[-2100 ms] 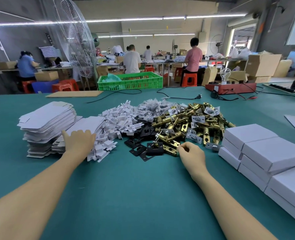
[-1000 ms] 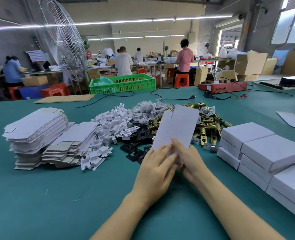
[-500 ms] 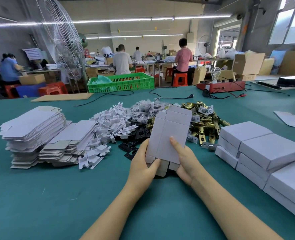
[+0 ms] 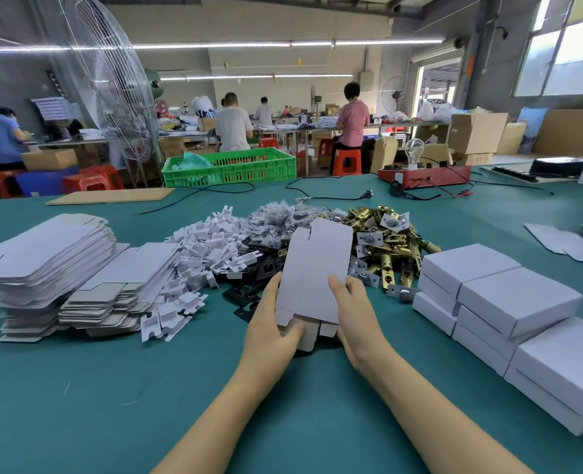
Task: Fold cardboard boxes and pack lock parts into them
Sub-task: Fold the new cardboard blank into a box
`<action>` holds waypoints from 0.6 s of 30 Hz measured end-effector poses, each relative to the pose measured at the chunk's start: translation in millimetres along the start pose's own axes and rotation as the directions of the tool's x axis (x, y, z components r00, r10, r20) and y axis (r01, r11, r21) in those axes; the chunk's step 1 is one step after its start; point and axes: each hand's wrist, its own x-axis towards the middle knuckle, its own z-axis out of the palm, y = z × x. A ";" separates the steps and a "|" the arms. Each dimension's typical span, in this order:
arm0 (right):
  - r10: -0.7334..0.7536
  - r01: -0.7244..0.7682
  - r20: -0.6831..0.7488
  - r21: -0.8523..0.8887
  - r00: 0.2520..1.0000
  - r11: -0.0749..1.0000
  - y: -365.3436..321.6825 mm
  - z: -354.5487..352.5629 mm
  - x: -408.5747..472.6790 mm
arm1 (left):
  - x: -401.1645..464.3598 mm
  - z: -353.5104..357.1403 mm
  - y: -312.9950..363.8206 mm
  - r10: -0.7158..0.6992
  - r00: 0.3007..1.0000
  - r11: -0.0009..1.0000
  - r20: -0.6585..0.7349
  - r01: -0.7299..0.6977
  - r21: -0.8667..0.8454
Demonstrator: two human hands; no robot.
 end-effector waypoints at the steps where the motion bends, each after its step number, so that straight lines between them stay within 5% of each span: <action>1: -0.012 0.012 0.015 -0.018 1.000 1.000 0.2 0.5 -1.4 | 0.4 0.2 -0.9 -0.005 1.000 1.000 -0.005 0.005 0.004; 18: -0.146 0.160 0.106 -0.148 0.984 0.976 -3.3 6.4 -12.4 | 3.3 2.4 -6.1 0.096 0.992 0.968 -0.078 -0.075 0.242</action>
